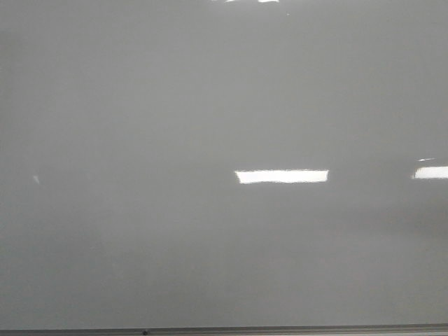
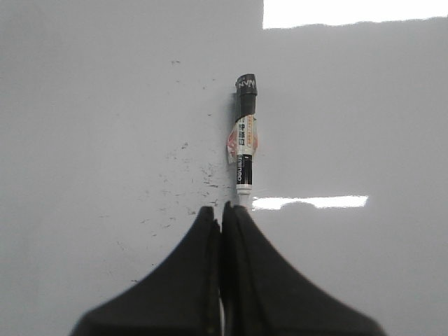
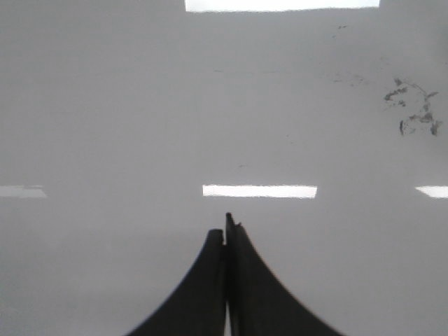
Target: Write number 7 on whiteboard
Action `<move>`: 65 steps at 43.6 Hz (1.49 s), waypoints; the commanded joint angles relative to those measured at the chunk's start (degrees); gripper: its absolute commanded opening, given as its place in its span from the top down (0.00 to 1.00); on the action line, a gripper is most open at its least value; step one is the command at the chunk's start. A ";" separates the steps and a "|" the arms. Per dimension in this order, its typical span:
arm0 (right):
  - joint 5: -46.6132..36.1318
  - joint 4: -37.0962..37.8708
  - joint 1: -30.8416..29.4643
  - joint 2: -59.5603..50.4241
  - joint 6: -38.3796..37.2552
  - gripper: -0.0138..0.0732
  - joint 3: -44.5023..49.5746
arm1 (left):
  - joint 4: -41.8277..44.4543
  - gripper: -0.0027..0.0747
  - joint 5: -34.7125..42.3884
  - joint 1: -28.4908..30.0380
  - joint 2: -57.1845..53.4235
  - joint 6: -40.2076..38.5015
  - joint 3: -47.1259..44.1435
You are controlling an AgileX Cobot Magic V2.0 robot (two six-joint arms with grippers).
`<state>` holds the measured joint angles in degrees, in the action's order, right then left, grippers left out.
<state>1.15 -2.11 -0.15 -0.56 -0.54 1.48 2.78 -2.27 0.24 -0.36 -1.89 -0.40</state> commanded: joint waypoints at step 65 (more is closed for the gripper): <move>15.13 0.01 -0.01 16.44 0.54 0.92 -34.80 | -0.54 0.99 -17.19 -0.04 14.79 -0.43 38.55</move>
<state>16.54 -2.11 -0.15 11.11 -0.54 -28.47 2.78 -18.91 0.24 10.02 -1.89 33.36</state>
